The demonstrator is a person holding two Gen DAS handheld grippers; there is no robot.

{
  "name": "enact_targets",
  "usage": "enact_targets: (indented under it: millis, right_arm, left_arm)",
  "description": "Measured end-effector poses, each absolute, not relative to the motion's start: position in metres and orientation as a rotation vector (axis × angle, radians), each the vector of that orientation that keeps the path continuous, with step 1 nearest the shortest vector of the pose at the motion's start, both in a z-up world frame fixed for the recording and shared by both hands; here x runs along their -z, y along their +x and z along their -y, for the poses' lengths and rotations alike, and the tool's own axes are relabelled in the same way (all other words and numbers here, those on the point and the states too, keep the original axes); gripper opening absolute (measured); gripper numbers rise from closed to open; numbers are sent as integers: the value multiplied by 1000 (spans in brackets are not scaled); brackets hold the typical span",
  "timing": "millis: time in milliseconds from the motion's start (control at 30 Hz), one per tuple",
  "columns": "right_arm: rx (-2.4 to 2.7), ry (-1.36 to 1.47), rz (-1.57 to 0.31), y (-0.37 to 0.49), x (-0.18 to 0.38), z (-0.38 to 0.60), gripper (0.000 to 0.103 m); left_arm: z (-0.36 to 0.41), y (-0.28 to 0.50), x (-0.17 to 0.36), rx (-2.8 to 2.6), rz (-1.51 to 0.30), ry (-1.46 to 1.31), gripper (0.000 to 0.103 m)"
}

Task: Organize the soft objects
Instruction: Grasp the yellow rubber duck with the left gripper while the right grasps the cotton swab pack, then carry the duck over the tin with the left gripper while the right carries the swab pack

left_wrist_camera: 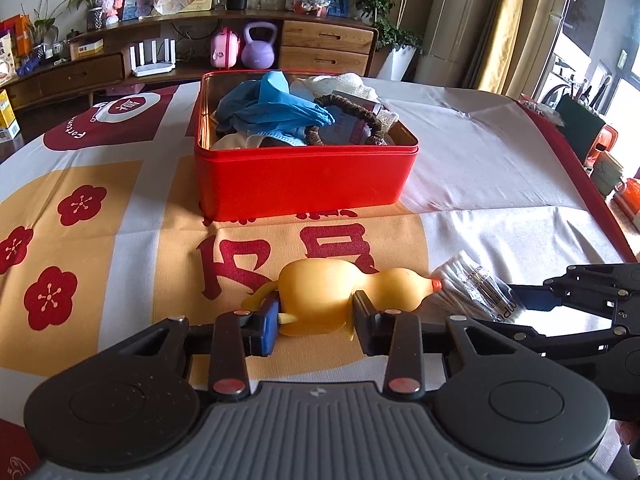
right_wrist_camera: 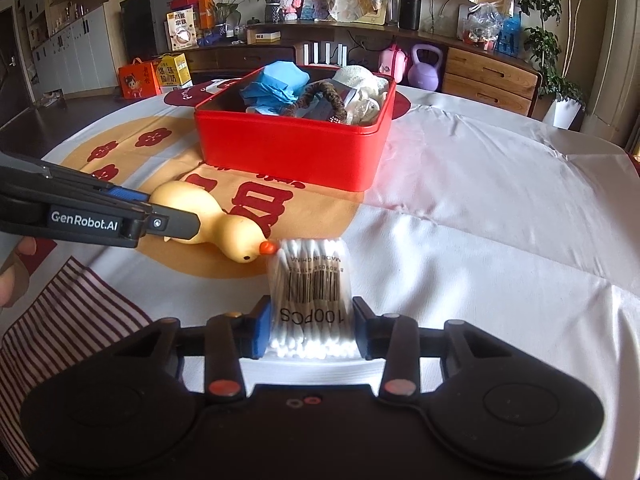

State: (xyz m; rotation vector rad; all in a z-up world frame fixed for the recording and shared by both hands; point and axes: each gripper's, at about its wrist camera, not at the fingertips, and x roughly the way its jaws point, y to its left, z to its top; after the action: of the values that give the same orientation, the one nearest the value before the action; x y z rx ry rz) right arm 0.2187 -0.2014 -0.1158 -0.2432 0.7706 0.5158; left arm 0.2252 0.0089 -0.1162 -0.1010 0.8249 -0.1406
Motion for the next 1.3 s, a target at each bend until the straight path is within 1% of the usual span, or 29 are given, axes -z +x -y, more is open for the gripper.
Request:
enact_targets:
  millis: [233, 567, 900, 933, 1000, 1067, 1300]
  right_arm:
    - [-527, -215, -751, 198, 102, 205, 39]
    - [-536, -151, -707, 171, 78, 214, 39]
    - [-538, -88, -632, 160, 45, 225, 39]
    - [-539, -84, -626, 160, 41, 225, 39]
    - [-541, -79, -618, 161, 37, 227, 39]
    - [-539, -80, -612, 161, 34, 227, 39]
    - [-533, -74, -620, 165, 38, 227, 39]
  left_arm:
    - [-10, 201, 106, 141, -807, -136, 33]
    - [-15, 167, 78, 153, -745, -185, 33]
    - [-23, 152, 54, 156, -685, -215, 32]
    - [-24, 151, 53, 158, -681, -218, 30]
    - [-24, 150, 50, 166, -676, -226, 29]
    - [-23, 151, 49, 171, -673, -223, 25]
    - [-24, 153, 53, 177, -683, -220, 21]
